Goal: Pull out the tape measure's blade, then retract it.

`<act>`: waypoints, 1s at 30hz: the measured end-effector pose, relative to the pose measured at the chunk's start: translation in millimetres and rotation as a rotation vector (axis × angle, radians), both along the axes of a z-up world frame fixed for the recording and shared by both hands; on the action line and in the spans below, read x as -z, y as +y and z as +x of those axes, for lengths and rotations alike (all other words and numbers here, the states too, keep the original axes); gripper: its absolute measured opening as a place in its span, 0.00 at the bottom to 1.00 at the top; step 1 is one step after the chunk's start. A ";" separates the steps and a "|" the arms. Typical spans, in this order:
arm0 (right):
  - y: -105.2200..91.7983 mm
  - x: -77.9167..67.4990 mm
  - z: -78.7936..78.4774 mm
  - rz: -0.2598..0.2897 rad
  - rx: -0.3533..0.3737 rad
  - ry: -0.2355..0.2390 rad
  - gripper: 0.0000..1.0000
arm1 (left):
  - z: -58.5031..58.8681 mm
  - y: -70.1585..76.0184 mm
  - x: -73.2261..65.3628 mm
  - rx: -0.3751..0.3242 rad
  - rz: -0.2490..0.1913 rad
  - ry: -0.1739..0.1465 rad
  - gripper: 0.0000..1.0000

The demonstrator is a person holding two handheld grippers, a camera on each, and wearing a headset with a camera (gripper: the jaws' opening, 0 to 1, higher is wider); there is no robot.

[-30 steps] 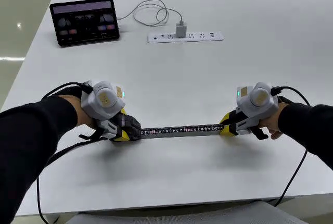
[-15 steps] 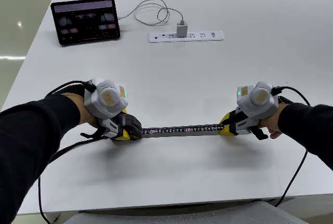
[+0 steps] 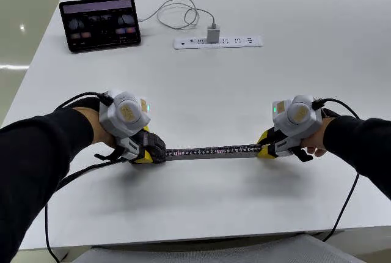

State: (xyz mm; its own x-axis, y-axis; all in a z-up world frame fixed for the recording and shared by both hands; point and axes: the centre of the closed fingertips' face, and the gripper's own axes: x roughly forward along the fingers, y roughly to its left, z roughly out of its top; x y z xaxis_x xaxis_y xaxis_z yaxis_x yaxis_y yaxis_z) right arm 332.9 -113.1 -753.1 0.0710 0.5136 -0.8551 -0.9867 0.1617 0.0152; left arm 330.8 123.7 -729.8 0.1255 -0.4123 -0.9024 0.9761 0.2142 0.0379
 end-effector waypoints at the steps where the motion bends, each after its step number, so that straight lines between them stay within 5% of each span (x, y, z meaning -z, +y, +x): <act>1: -0.1 0.3 0.2 -0.002 0.008 0.001 0.12 | 0.7 2.7 2.1 -0.004 0.015 0.001 0.37; 3: 1.0 0.3 0.7 -0.004 0.020 0.002 0.12 | 1.8 7.3 4.9 -0.005 0.037 -0.009 0.39; 9: 8.0 -1.2 3.6 0.007 0.027 -0.011 0.22 | 5.4 14.0 4.4 -0.080 0.016 -0.014 0.48; 13: 9.2 -1.6 8.0 0.013 0.042 -0.014 0.26 | 0.2 17.3 3.3 -0.118 -0.006 0.015 0.49; 16: 7.4 -1.8 7.4 0.013 0.073 -0.004 0.30 | 4.6 21.0 1.2 -0.163 -0.020 -0.009 0.51; 24: -6.9 -5.6 11.6 0.040 0.212 -0.027 0.36 | 6.7 24.9 -3.7 -0.301 -0.109 -0.021 0.70; 27: -10.5 -7.2 9.6 0.059 0.260 -0.031 0.38 | 6.7 24.2 -6.1 -0.373 -0.177 -0.005 0.74; 29: -11.5 -9.0 8.0 0.091 0.316 -0.028 0.39 | 3.7 22.1 -8.8 -0.435 -0.242 0.038 0.84; 30: -11.3 -10.4 5.0 0.107 0.325 -0.029 0.39 | 6.6 25.5 -10.5 -0.467 -0.257 0.020 0.88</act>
State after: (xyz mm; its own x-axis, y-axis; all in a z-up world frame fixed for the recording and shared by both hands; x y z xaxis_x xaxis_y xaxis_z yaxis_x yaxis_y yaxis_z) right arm 337.9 -124.4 -742.7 0.2689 0.5468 -0.7929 -0.8840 0.4670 0.0222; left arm 337.4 149.2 -719.3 0.3321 -0.5246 -0.7839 0.7746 0.6259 -0.0906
